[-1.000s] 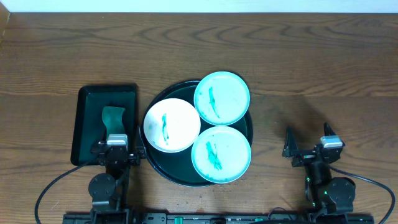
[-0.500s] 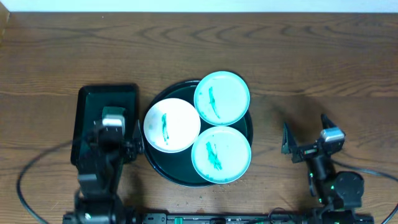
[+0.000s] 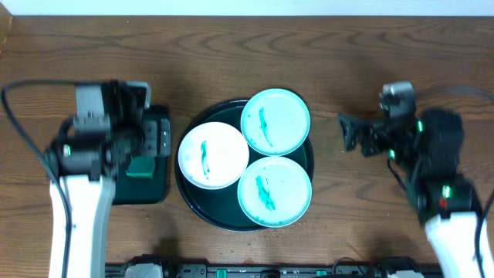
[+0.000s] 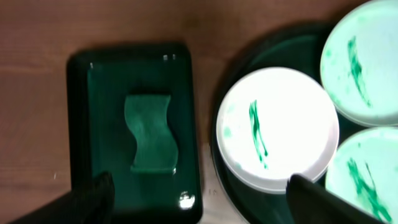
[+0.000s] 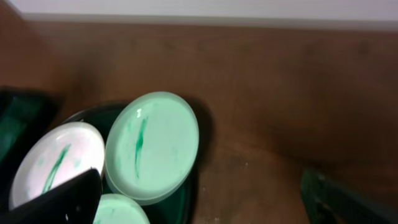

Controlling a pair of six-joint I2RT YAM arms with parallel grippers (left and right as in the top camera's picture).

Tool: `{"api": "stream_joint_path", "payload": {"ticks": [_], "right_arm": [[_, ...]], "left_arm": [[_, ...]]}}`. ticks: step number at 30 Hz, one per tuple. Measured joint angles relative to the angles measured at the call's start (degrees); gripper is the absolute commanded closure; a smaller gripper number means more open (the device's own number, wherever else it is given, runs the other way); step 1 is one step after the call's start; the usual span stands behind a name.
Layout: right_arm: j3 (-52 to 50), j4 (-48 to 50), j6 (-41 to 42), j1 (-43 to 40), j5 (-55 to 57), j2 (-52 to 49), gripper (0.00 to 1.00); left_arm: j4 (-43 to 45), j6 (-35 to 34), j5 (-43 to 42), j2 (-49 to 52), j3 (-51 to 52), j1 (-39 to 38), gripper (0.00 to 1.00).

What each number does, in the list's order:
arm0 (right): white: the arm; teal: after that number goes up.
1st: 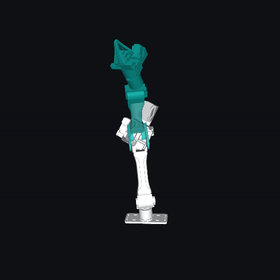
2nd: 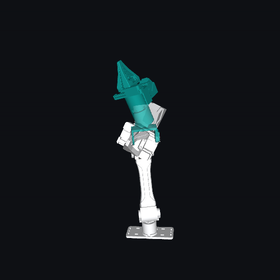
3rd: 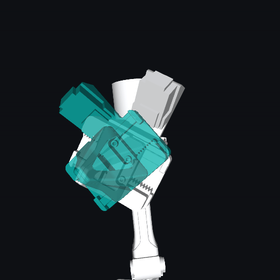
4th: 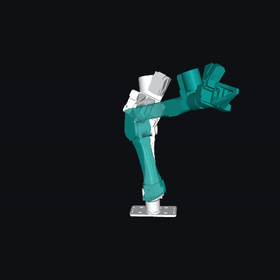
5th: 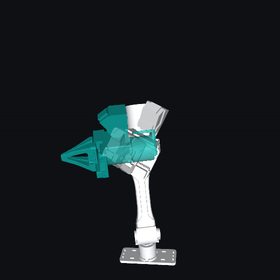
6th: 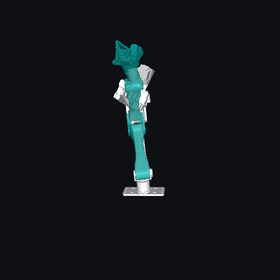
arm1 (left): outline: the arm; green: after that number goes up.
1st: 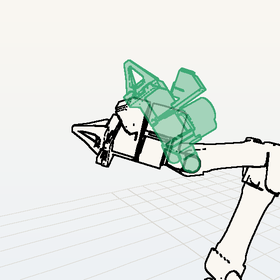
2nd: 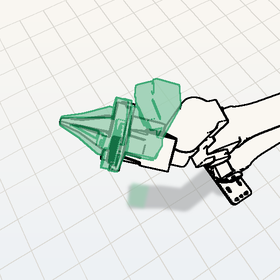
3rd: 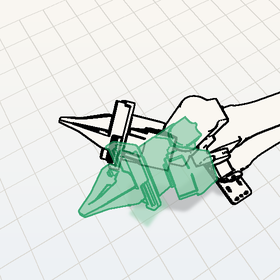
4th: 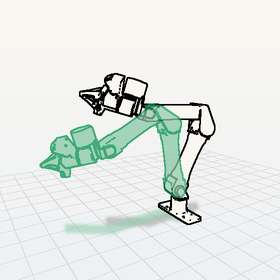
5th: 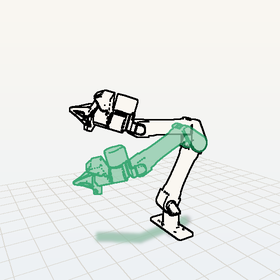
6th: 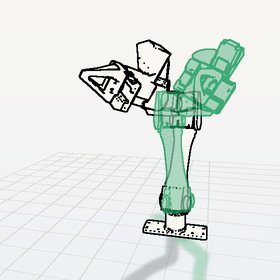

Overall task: Clean dirty plates on tray and stack at the side
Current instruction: 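Reach the right gripper to the top-left plate rim and grasp it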

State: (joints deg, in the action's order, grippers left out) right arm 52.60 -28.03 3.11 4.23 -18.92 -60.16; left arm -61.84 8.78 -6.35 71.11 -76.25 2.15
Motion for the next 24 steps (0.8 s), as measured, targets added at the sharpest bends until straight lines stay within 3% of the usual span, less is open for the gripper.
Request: {"api": "stream_joint_path", "payload": {"ticks": [4,14,17,22,24], "right_arm": [[10.91,-9.60,0.09,0.00,-1.36,-11.67,0.01],[13.66,-3.98,0.96,1.18,-13.79,-22.95,0.02],[13.97,-1.81,4.26,4.98,-15.65,-26.05,0.09],[17.68,-4.68,11.56,15.10,-12.04,-32.81,0.33],[20.98,-8.35,15.34,19.69,-7.85,-35.98,0.34]], "left_arm": [[-1.55,0.00,0.00,6.62,-3.58,0.00,0.12],[-1.99,0.00,-0.76,14.95,-3.58,0.00,0.12],[-1.92,0.00,-2.23,16.06,-3.58,0.00,0.12],[-0.28,-0.66,-4.00,16.96,-3.58,0.00,0.12],[0.61,-3.67,-2.45,16.96,-3.58,0.17,0.12]]}}
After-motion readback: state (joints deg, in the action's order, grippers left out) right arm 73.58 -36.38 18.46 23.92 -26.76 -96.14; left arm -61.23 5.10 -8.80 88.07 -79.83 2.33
